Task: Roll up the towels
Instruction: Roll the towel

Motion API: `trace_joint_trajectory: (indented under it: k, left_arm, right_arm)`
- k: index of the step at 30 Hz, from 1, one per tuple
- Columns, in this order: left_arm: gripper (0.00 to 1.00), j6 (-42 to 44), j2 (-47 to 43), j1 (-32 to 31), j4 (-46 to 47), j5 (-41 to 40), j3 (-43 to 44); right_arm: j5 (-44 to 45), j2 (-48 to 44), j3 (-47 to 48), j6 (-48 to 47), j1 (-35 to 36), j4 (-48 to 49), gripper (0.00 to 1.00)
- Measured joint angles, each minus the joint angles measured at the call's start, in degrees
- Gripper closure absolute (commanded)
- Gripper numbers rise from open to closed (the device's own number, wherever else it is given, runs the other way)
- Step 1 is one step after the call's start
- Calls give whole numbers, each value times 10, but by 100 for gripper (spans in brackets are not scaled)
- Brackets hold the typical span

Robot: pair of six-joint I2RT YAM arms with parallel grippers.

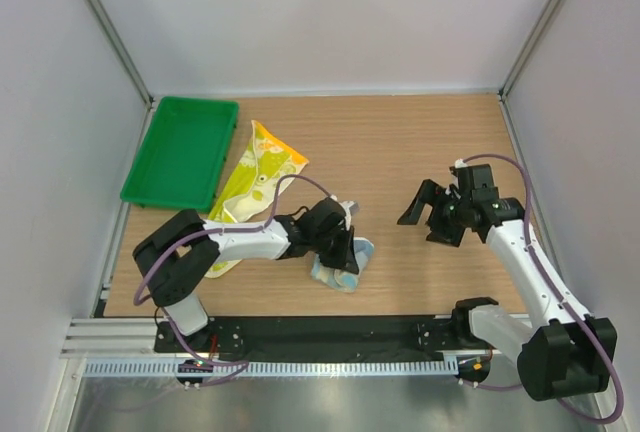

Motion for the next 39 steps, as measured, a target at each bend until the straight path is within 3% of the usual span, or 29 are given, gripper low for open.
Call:
trace_joint_trajectory:
  k: [5, 12, 17, 26, 30, 36, 39]
  left_arm:
    - [100, -54, -8, 46, 121, 81, -75]
    - [100, -138, -8, 101, 295, 164, -173]
    - [100, -175, -8, 130, 362, 192, -214]
    - [100, -218, 1, 163, 443, 224, -259]
    - [100, -243, 29, 173, 505, 245, -274]
    - [98, -249, 33, 175, 524, 250, -278]
    - [86, -246, 33, 176, 522, 250, -278]
  right_arm:
    - [-47, -7, -59, 14, 12, 39, 8]
    - [-61, -21, -125, 65, 113, 125, 9]
    - [-56, 0, -165, 102, 176, 235, 12]
    - [-38, 127, -180, 130, 241, 405, 18]
    - [-26, 172, -180, 136, 270, 458, 25]
    - [-22, 230, -178, 147, 288, 527, 55]
    - [-26, 242, -178, 153, 294, 556, 66]
